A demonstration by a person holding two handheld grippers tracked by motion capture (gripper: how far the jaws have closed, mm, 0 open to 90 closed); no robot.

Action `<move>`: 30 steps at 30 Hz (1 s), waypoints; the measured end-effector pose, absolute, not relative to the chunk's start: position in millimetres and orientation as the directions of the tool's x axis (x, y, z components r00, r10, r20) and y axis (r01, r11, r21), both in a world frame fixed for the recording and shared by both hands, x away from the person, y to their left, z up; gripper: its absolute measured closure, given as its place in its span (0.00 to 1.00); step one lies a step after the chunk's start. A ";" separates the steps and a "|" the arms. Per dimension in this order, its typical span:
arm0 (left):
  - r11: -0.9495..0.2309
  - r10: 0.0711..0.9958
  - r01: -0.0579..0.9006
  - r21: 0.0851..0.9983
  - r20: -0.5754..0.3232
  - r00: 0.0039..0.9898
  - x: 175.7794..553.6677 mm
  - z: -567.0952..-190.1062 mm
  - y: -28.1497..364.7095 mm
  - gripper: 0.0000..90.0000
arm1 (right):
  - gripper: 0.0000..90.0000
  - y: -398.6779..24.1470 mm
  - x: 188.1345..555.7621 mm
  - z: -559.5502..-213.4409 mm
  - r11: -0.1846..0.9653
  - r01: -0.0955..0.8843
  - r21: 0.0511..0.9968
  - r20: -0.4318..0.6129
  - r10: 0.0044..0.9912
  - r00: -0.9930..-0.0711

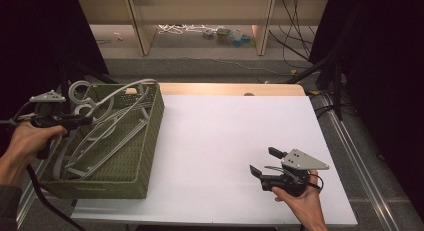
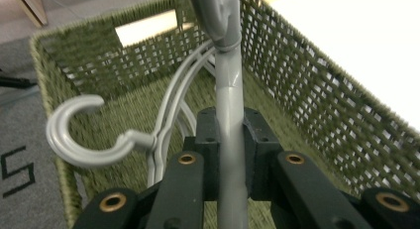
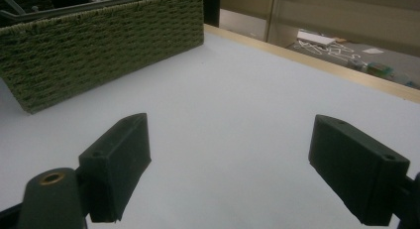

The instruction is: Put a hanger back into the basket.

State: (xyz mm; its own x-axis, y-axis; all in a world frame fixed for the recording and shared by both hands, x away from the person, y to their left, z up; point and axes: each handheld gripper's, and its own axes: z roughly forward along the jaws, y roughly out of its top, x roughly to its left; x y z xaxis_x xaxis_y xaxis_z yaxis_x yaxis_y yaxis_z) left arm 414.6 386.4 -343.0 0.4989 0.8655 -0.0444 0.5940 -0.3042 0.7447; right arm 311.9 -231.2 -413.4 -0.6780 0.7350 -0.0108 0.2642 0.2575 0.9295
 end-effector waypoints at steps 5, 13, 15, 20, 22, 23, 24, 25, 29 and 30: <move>-0.340 0.856 0.610 0.716 -0.033 0.517 412.5 -350.6 394.8 0.88 | 0.19 -231.7 312.0 -413.6 0.261 0.271 0.926 -0.009 0.735 -0.678; -0.317 0.857 0.642 0.698 -0.079 0.509 415.4 -373.3 394.3 0.88 | 0.19 -231.1 312.5 -414.3 0.259 0.269 0.928 -0.009 0.736 -0.677; -0.315 0.858 0.644 0.697 -0.081 0.507 417.2 -378.4 392.1 0.88 | 0.19 -230.9 312.9 -414.7 0.260 0.270 0.927 -0.010 0.738 -0.675; -0.307 0.857 0.661 0.685 -0.104 0.505 420.6 -386.8 387.1 0.88 | 0.19 -231.6 313.0 -414.8 0.264 0.271 0.926 -0.011 0.736 -0.677; -0.294 0.860 0.663 0.689 -0.113 0.498 420.6 -387.5 387.0 0.88 | 0.19 -231.6 312.5 -415.1 0.264 0.273 0.925 -0.010 0.735 -0.678; -0.298 0.860 0.662 0.687 -0.108 0.499 420.7 -387.5 388.2 0.88 | 0.19 -231.5 312.6 -415.0 0.266 0.273 0.925 -0.011 0.735 -0.678; -0.288 0.862 0.667 0.687 -0.117 0.493 421.0 -388.4 388.9 0.88 | 0.19 -231.4 312.8 -414.8 0.265 0.271 0.925 -0.012 0.735 -0.678; -0.285 0.865 0.666 0.689 -0.115 0.489 421.2 -389.0 389.5 0.88 | 0.19 -231.1 313.2 -415.0 0.261 0.266 0.928 -0.013 0.737 -0.676; -0.273 0.886 0.684 0.676 -0.101 0.453 424.4 -391.4 394.3 0.87 | 0.19 -231.6 312.8 -414.9 0.266 0.272 0.925 -0.012 0.734 -0.679; -0.269 0.884 0.688 0.674 -0.111 0.454 425.5 -392.7 394.8 0.86 | 0.19 -231.5 312.9 -414.9 0.267 0.272 0.924 -0.012 0.734 -0.679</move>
